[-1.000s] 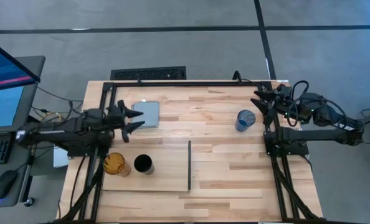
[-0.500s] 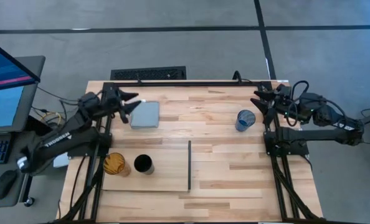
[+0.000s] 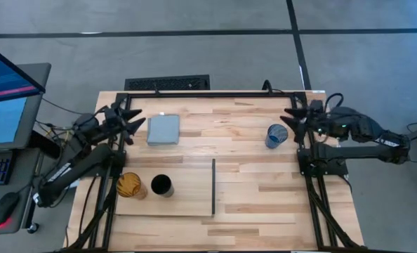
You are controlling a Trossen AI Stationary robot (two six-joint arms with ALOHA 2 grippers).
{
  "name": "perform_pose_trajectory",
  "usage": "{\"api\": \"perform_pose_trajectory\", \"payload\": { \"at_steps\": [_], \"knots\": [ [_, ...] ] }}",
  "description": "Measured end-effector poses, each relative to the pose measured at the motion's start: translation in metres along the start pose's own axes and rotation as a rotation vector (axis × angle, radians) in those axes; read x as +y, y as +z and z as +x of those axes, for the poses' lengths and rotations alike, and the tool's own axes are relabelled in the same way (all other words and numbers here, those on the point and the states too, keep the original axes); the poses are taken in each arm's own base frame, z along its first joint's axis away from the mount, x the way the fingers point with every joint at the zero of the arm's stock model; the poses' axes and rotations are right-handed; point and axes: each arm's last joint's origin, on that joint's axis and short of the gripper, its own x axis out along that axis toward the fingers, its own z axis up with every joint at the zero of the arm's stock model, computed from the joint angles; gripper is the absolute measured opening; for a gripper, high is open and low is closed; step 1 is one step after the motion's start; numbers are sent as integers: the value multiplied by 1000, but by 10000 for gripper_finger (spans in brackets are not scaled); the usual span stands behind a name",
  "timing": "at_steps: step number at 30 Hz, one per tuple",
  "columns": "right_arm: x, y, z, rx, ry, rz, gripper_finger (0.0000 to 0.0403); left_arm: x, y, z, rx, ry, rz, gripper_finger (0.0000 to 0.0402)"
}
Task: Stack small to large cups/mugs on shelf
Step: Put the blue cup on the shelf
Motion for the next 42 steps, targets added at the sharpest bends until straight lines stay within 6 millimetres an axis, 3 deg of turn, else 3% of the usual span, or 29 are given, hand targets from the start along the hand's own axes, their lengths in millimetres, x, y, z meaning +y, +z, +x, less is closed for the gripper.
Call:
{"api": "perform_pose_trajectory", "payload": {
  "at_steps": [6, 11, 28, 42],
  "knots": [
    [-12, -26, 1, 224, -222, 208, 240, 0, -6, -7, 37, 19, -10, 203],
    [-15, -33, 1, 287, -308, 326, 240, 2, -10, -7, 68, 98, -51, 203],
    [-11, -33, 12, 285, -343, 407, 240, 6, -17, -8, 120, 203, -213, 203],
    [-10, -56, 31, 587, -597, 451, 240, 4, -14, -8, 97, 165, -141, 203]
  ]
}}
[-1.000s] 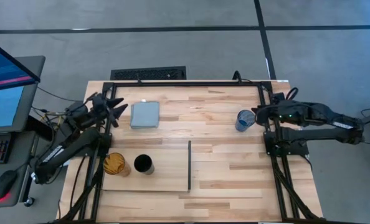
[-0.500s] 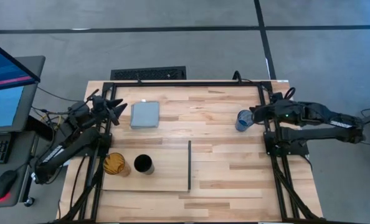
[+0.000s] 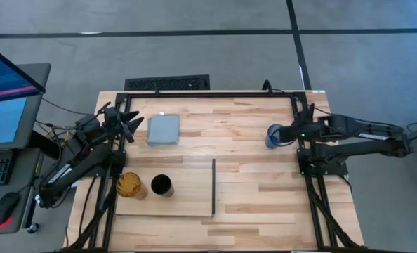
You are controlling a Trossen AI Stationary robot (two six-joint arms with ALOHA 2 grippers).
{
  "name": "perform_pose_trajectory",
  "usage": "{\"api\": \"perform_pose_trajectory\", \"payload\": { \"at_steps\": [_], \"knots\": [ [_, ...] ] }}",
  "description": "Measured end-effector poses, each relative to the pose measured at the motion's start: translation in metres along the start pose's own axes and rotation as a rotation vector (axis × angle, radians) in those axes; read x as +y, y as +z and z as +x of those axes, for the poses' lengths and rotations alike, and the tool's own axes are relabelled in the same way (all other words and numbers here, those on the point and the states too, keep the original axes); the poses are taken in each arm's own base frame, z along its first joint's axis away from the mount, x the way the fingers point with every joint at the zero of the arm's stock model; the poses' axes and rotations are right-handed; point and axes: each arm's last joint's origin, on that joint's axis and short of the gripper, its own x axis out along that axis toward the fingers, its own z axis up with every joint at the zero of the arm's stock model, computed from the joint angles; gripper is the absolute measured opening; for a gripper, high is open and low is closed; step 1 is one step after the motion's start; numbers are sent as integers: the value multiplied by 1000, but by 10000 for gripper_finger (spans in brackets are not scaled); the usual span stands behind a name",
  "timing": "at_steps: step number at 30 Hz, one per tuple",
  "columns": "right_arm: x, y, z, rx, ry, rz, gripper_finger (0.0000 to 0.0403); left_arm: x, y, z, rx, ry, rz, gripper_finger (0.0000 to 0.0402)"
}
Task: Stack small to large cups/mugs on shelf
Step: Put the blue cup on the shelf
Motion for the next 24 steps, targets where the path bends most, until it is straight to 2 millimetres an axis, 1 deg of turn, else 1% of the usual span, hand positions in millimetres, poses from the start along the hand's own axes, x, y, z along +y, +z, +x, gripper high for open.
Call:
{"api": "perform_pose_trajectory", "payload": {
  "at_steps": [5, 8, 13, 18, 24],
  "knots": [
    [6, 0, 6, 25, -41, 44, 239, 0, 0, 0, 1, 0, 0, 203],
    [10, -1, 11, 42, -87, 65, 233, 0, 0, 0, 2, -1, 0, 203],
    [12, -3, 19, 73, -196, 99, 204, 0, 0, 0, 5, -5, -1, 203],
    [18, -3, 25, 76, -212, 104, 175, 0, 0, 0, 6, -5, -1, 203],
    [22, -4, 31, 86, -259, 117, 154, 0, -2, 0, 23, -1, -4, 203]
  ]
}}
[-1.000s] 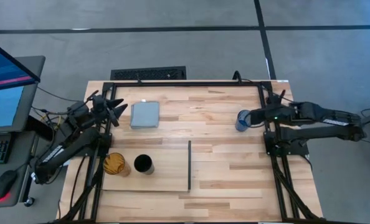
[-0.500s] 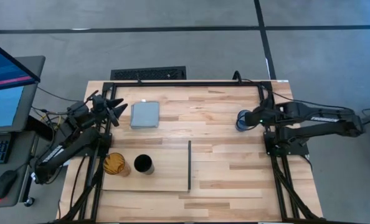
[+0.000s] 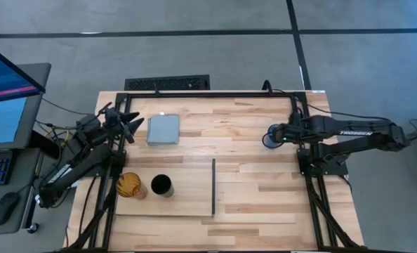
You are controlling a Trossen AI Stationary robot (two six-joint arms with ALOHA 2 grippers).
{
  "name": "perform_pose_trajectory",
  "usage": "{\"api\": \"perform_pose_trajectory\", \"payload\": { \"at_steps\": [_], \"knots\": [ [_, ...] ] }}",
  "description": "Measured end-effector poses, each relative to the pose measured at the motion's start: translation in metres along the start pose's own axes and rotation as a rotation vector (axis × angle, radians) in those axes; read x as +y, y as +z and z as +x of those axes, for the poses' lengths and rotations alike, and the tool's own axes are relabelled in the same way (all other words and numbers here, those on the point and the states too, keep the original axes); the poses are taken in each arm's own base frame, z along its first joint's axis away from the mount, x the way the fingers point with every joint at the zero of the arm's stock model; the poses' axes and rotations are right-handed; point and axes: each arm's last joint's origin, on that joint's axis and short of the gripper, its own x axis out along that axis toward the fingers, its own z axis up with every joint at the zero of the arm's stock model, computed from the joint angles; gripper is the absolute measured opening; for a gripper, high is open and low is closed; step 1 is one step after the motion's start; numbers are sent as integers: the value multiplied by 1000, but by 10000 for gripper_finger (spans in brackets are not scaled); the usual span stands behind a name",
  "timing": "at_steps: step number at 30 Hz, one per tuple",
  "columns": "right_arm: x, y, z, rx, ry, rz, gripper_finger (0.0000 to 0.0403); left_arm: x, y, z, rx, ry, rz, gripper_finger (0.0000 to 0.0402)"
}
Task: Stack small to large cups/mugs on shelf
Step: Put the blue cup on the shelf
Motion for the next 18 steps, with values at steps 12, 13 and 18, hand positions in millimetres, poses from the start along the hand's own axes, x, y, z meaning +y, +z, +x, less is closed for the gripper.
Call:
{"api": "perform_pose_trajectory", "payload": {
  "at_steps": [12, 13, 18],
  "knots": [
    [9, 8, 14, 20, -96, 52, 147, 0, -2, 0, 23, -22, -4, 203],
    [10, 9, 16, 26, -98, 53, 148, 0, -2, 0, 23, -21, -4, 203],
    [17, 15, 24, 33, -108, 56, 145, 0, -2, 0, 23, -21, -4, 203]
  ]
}}
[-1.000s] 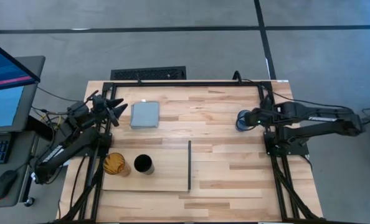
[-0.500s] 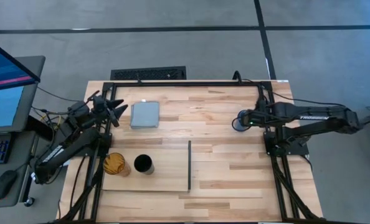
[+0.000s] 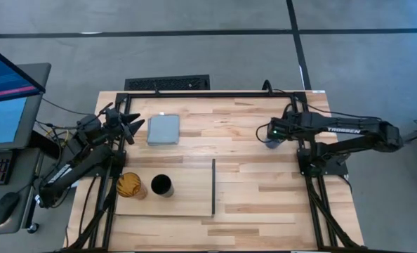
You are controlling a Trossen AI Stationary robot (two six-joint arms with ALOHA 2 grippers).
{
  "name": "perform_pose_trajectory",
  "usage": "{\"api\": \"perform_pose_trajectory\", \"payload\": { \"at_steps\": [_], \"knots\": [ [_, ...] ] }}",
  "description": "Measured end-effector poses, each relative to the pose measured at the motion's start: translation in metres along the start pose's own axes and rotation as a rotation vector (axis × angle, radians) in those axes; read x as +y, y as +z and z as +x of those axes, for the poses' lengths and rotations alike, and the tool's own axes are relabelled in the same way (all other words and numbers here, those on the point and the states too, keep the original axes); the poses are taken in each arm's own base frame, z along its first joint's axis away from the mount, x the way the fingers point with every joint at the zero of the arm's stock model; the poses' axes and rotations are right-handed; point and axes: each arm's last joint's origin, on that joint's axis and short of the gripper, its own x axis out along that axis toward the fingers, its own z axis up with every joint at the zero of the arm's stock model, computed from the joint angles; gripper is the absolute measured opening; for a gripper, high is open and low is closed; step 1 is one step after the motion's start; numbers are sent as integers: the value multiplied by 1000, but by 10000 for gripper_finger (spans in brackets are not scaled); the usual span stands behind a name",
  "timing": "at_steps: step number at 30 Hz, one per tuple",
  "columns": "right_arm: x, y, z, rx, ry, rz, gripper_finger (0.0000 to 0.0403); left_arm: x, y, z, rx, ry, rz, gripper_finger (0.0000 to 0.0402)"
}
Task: Stack small to large cups/mugs on shelf
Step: Put the blue cup on the shelf
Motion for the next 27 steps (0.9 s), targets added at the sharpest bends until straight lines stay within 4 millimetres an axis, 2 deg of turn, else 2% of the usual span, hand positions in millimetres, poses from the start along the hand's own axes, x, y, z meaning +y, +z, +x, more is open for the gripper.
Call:
{"api": "perform_pose_trajectory", "payload": {
  "at_steps": [8, 15, 21, 27],
  "knots": [
    [8, 6, 11, 43, -32, -57, 106, 0, 0, 0, 3, 1, -1, 203],
    [11, 12, 13, 72, 4, -128, 19, 0, 0, 0, 3, 1, -1, 203],
    [18, 15, 10, 36, 118, -147, 15, 0, 0, 0, 3, 1, 0, 203],
    [30, 28, -19, 22, 249, -178, 13, 0, 0, 0, 3, 1, 0, 203]
  ]
}}
